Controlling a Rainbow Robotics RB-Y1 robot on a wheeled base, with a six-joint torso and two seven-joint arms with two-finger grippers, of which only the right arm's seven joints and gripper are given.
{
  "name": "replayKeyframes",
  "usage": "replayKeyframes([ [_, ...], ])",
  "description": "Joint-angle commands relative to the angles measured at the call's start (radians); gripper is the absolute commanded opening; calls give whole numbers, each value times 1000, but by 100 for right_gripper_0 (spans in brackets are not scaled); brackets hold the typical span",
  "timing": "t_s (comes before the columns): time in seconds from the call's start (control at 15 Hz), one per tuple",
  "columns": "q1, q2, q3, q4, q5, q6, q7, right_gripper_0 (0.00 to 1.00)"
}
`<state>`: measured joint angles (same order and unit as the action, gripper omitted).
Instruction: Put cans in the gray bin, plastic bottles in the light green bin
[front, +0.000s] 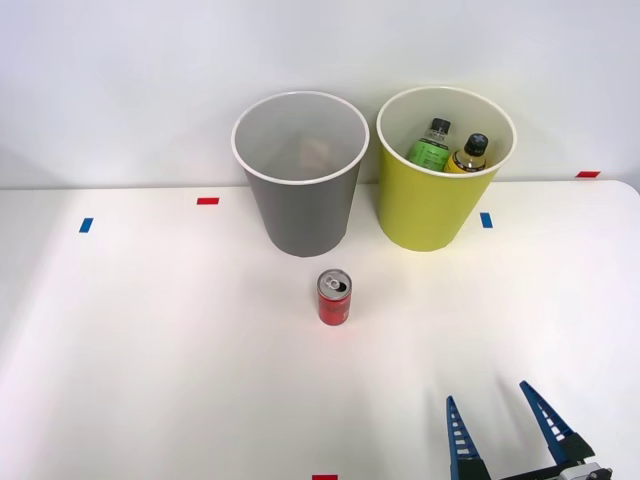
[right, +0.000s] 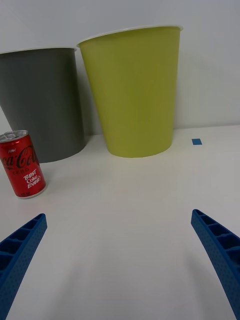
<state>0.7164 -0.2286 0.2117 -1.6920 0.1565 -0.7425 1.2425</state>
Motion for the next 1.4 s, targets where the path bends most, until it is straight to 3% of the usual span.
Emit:
replayKeyframes([
  [0.07, 0, 0, 0, 0, 0, 0, 0, 100],
  [1.4, 0, 0, 0, 0, 0, 0, 0, 100],
])
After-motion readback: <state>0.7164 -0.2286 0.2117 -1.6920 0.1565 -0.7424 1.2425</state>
